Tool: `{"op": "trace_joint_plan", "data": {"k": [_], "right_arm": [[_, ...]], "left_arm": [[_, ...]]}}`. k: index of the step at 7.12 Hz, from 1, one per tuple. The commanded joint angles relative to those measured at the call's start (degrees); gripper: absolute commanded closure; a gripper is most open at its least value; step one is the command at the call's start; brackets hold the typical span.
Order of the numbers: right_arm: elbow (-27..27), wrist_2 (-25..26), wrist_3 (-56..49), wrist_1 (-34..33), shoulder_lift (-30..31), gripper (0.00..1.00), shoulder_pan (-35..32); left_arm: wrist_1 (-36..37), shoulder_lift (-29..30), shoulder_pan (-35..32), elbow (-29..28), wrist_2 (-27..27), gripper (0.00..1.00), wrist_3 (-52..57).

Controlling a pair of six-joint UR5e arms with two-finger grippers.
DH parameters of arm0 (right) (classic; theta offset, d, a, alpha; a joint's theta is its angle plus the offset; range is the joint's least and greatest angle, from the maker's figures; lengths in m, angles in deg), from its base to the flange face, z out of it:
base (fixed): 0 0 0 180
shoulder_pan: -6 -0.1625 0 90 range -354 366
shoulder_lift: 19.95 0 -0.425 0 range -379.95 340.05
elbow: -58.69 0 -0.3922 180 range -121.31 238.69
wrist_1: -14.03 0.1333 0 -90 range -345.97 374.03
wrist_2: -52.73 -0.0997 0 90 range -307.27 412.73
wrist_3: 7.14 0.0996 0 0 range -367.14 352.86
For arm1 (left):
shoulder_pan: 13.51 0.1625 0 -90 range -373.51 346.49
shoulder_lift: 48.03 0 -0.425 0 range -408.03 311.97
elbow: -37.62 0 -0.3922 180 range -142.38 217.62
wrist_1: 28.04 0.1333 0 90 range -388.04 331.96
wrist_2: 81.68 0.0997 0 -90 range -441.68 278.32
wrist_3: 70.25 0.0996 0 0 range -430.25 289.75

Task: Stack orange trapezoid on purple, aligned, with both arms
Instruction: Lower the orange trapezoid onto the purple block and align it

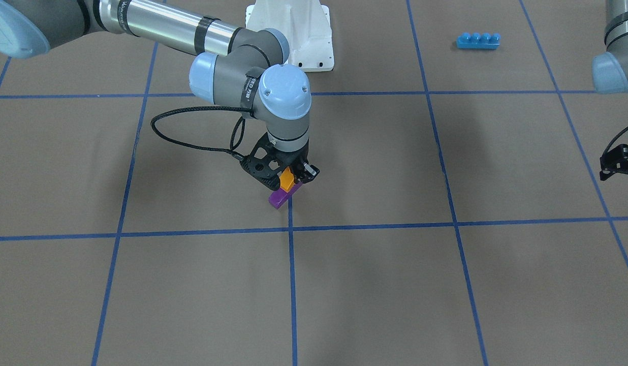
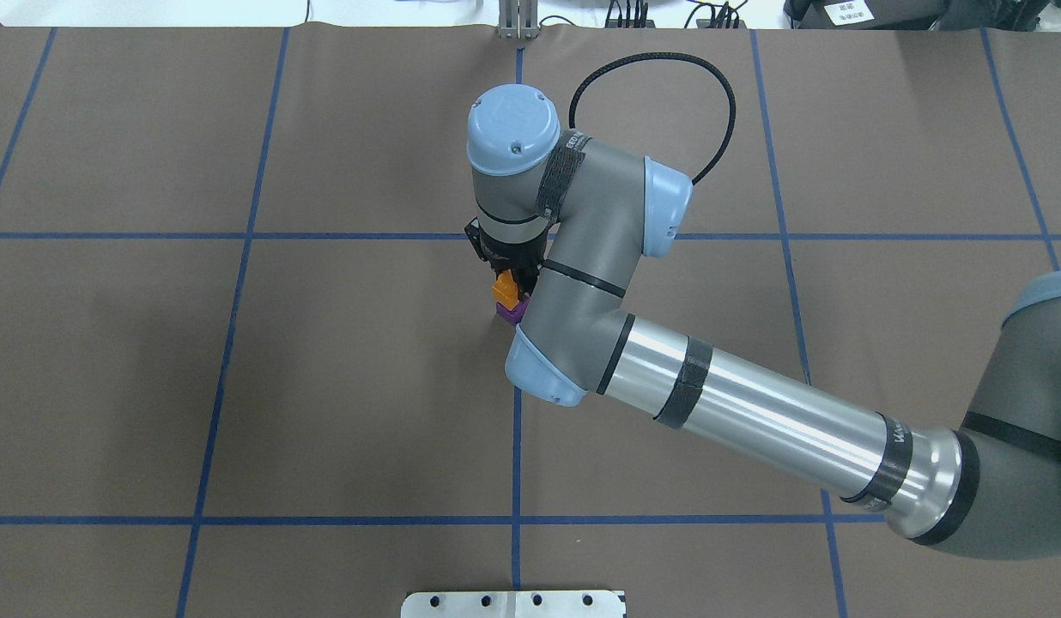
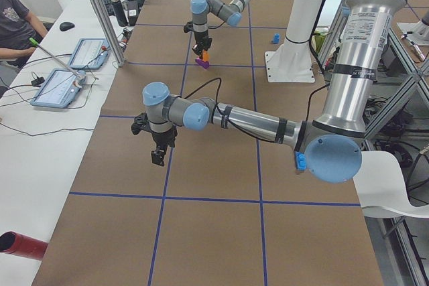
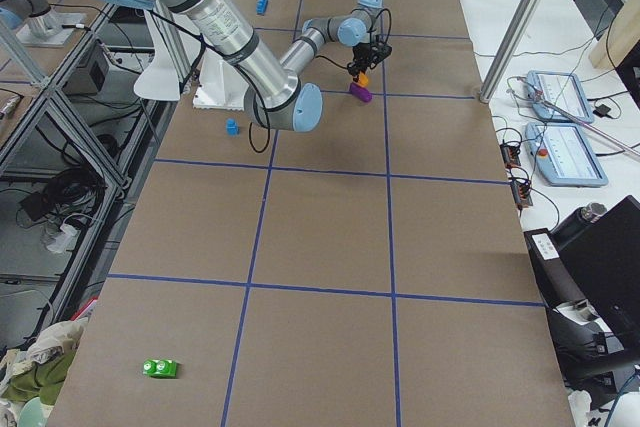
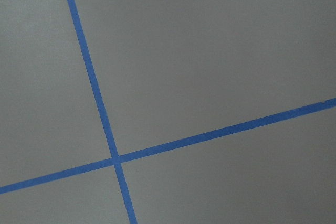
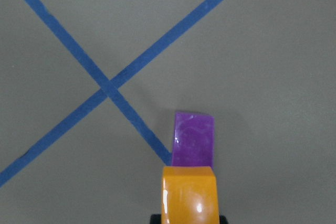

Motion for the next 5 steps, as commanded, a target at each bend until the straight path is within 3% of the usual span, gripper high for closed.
{"op": "trace_joint_plan", "data": {"k": [1, 5], "right_arm": [[0.1, 0.0, 0.2, 0.2, 0.2, 1.0, 0.0], [0.1, -0.1, 7.7, 0.2, 0.0, 1.0, 0.0]], "left_arm": [[0.0, 0.1, 0.0, 0.0, 0.0, 0.0, 0.0], [0.0, 0.3, 0.0, -0.1, 0.1, 0.0, 0.0]]}}
